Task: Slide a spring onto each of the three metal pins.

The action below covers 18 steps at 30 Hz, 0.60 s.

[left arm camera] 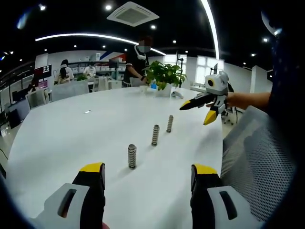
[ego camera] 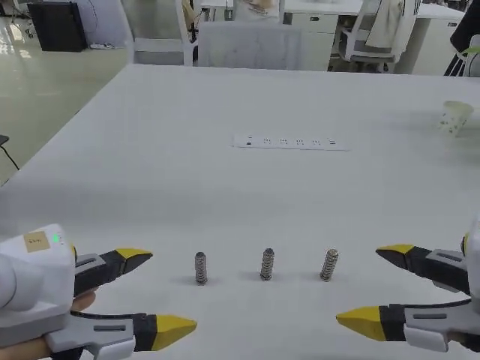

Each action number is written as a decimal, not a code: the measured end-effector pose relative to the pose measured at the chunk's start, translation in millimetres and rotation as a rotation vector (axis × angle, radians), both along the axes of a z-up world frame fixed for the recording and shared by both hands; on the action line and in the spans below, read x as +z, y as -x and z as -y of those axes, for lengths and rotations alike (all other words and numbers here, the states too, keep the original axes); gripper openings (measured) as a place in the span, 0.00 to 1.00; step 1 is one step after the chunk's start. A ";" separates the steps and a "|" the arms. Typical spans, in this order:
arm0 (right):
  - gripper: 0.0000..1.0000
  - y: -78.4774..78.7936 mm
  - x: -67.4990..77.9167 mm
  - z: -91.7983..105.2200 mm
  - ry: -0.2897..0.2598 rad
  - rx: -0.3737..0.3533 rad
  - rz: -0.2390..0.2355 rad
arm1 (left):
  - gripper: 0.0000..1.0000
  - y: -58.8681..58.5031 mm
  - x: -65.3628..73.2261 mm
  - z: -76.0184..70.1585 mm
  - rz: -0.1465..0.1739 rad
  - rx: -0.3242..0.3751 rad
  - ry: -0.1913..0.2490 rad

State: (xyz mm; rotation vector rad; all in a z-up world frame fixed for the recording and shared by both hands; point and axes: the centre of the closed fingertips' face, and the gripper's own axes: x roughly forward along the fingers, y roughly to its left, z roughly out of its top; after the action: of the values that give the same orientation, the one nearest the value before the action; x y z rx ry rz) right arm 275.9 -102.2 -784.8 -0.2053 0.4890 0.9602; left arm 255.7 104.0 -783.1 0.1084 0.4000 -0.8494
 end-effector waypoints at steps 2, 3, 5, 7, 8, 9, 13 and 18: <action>0.80 0.1 -0.1 -0.4 -0.002 0.002 -0.001 | 0.71 0.1 -0.3 0.1 -0.003 0.003 0.003; 0.80 -0.1 -0.1 -0.6 -0.002 0.002 0.001 | 0.71 0.0 -0.9 -0.1 -0.005 0.005 0.006; 0.80 -0.5 -0.4 -0.5 -0.003 0.003 0.000 | 0.71 -0.3 -1.1 -0.5 -0.007 0.008 0.007; 0.80 -0.7 -1.5 0.2 -0.001 0.004 0.001 | 0.71 -0.5 -1.4 -0.9 -0.009 0.011 0.009; 0.80 -0.7 -1.7 0.4 -0.001 0.006 0.004 | 0.72 -0.5 -1.6 -0.9 -0.010 0.011 0.010; 0.80 -0.5 -2.4 0.6 -0.002 0.008 0.010 | 0.72 -0.5 -1.8 -0.9 -0.010 0.012 0.009; 0.80 0.9 -10.8 3.3 0.006 0.011 -0.001 | 0.72 -1.0 -2.7 -1.0 -0.012 0.013 0.011; 0.80 2.8 -14.8 4.8 0.000 0.010 -0.009 | 0.72 -0.1 -5.0 -0.9 -0.018 0.012 0.008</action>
State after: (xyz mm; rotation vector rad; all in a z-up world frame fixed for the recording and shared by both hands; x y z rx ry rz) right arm 273.1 -107.0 -799.6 -0.2037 0.4963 0.9712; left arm 255.8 104.9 -788.2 0.0910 0.4139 -0.8409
